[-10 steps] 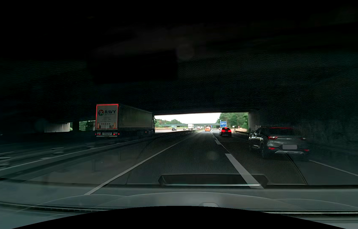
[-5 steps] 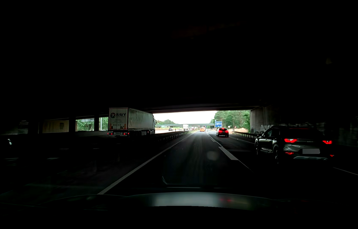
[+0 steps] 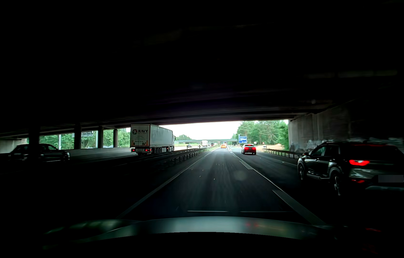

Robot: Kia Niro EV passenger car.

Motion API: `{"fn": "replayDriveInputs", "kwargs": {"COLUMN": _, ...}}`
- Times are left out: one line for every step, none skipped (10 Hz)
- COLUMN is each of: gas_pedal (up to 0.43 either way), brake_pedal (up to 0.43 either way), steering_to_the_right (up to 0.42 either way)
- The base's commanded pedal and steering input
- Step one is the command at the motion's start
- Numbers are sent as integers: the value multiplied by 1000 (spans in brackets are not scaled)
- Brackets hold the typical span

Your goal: Follow the waypoints while adhering to traffic rules and regulations

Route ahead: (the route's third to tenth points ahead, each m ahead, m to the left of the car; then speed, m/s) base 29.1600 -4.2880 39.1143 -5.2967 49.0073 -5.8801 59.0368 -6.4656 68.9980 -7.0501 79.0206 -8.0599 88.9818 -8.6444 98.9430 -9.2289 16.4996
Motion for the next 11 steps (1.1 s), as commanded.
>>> {"fn": "replayDriveInputs", "kwargs": {"gas_pedal": 287, "brake_pedal": 0, "steering_to_the_right": 12}}
{"fn": "replayDriveInputs", "kwargs": {"gas_pedal": 287, "brake_pedal": 0, "steering_to_the_right": 11}}
{"fn": "replayDriveInputs", "kwargs": {"gas_pedal": 287, "brake_pedal": 0, "steering_to_the_right": 9}}
{"fn": "replayDriveInputs", "kwargs": {"gas_pedal": 287, "brake_pedal": 0, "steering_to_the_right": 3}}
{"fn": "replayDriveInputs", "kwargs": {"gas_pedal": 287, "brake_pedal": 0, "steering_to_the_right": 2}}
{"fn": "replayDriveInputs", "kwargs": {"gas_pedal": 287, "brake_pedal": 0, "steering_to_the_right": 2}}
{"fn": "replayDriveInputs", "kwargs": {"gas_pedal": 287, "brake_pedal": 0, "steering_to_the_right": 2}}
{"fn": "replayDriveInputs", "kwargs": {"gas_pedal": 287, "brake_pedal": 0, "steering_to_the_right": 2}}
{"fn": "replayDriveInputs", "kwargs": {"gas_pedal": 287, "brake_pedal": 0, "steering_to_the_right": 2}}
{"fn": "replayDriveInputs", "kwargs": {"gas_pedal": 287, "brake_pedal": 0, "steering_to_the_right": 2}}
{"fn": "replayDriveInputs", "kwargs": {"gas_pedal": 287, "brake_pedal": 0, "steering_to_the_right": 2}}
